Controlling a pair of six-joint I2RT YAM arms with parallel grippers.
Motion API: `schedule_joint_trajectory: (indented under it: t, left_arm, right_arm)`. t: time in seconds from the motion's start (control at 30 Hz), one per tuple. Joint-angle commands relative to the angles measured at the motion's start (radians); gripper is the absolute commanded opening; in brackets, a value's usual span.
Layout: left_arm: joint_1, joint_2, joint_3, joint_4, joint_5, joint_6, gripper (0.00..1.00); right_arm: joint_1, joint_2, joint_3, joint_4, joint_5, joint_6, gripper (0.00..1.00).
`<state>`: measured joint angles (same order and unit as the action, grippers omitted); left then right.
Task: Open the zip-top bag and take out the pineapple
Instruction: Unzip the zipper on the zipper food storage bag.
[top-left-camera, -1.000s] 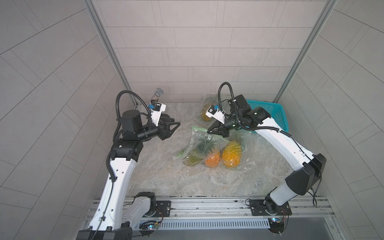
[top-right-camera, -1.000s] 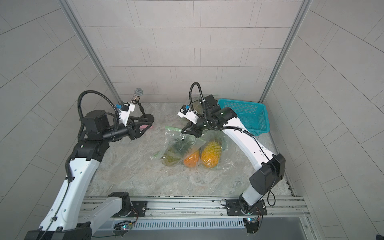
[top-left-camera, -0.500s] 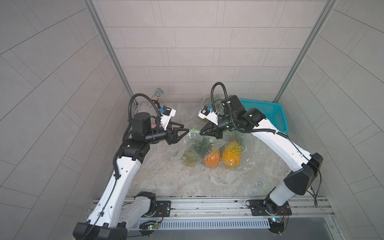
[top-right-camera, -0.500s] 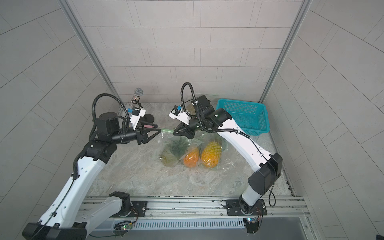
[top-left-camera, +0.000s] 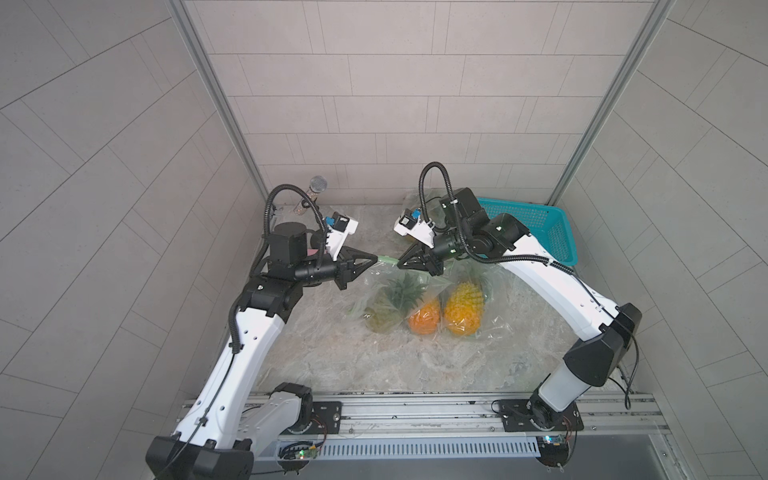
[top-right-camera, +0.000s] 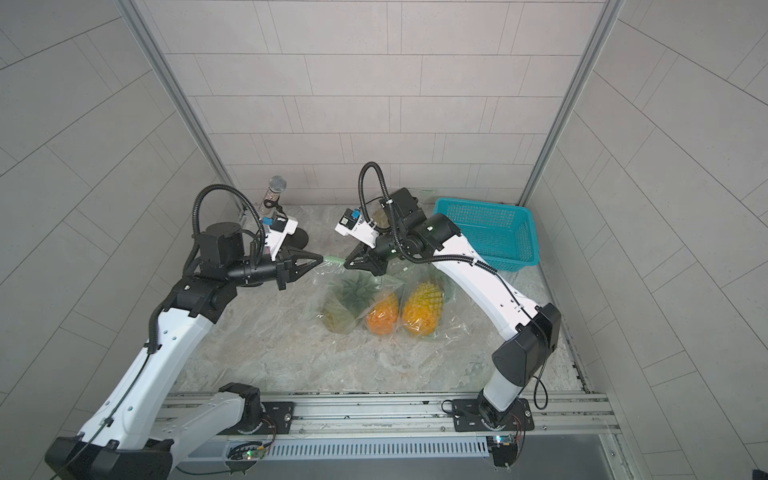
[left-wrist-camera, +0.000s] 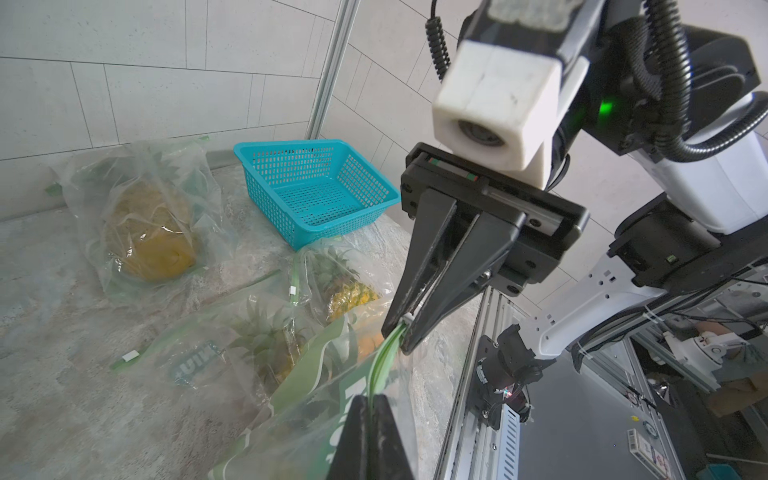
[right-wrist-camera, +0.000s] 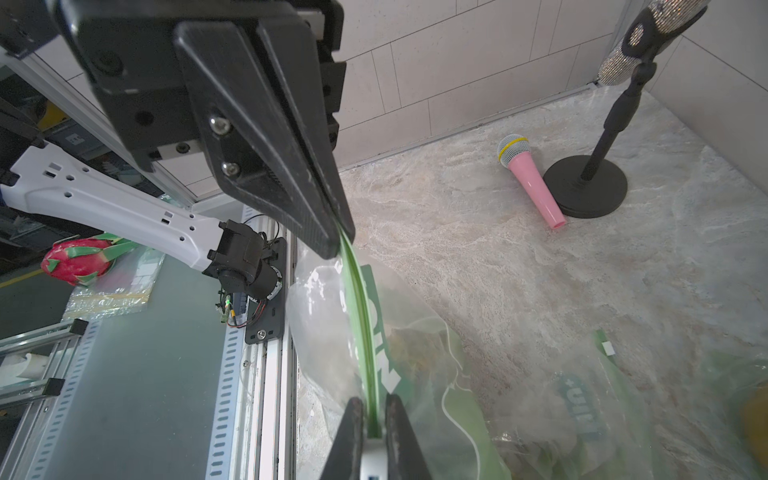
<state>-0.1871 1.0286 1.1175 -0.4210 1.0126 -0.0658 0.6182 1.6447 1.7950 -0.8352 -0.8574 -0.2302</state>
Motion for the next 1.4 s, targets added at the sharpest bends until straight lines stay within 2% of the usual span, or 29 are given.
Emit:
schedule_joint_trajectory:
  t: [0.0,0.23,0.33,0.43,0.53,0.73,1.0,1.2,1.27,1.37]
  left_arm:
    - [0.000,0.006,0.049,-0.016,-0.003,0.041,0.00]
    - [0.000,0.008,0.065,-0.020,-0.003,0.047,0.00]
    - [0.000,0.008,0.066,-0.021,0.007,0.050,0.00]
    - [0.000,0.008,0.066,-0.021,0.023,0.050,0.00]
    - [0.000,0.004,0.061,-0.021,0.026,0.053,0.00]
    - [0.000,0.002,0.062,-0.036,0.000,0.067,0.00]
    - [0.000,0.005,0.063,-0.056,-0.028,0.084,0.00]
    - [0.000,-0.002,0.066,-0.066,-0.048,0.091,0.00]
    - [-0.001,-0.008,0.068,-0.073,-0.075,0.093,0.00]
    - [0.000,-0.024,0.070,-0.084,-0.177,0.094,0.00]
  right_arm:
    - [0.002,0.007,0.038,-0.029,-0.040,-0.026,0.17]
    - [0.002,0.021,0.046,-0.071,-0.034,-0.052,0.28]
    - [0.002,0.027,0.047,-0.070,-0.034,-0.052,0.29]
    - [0.002,0.037,0.052,-0.057,-0.024,-0.043,0.38]
    - [0.002,0.044,0.058,-0.050,-0.026,-0.040,0.39]
    - [0.002,0.055,0.069,-0.082,-0.072,-0.062,0.24]
    - [0.000,0.040,0.065,-0.068,-0.107,-0.058,0.22]
    - [-0.008,0.049,0.064,-0.068,-0.104,-0.044,0.06]
    - [-0.013,0.046,0.060,-0.070,-0.098,-0.043,0.02]
    - [-0.017,0.031,0.047,-0.082,-0.057,-0.044,0.02]
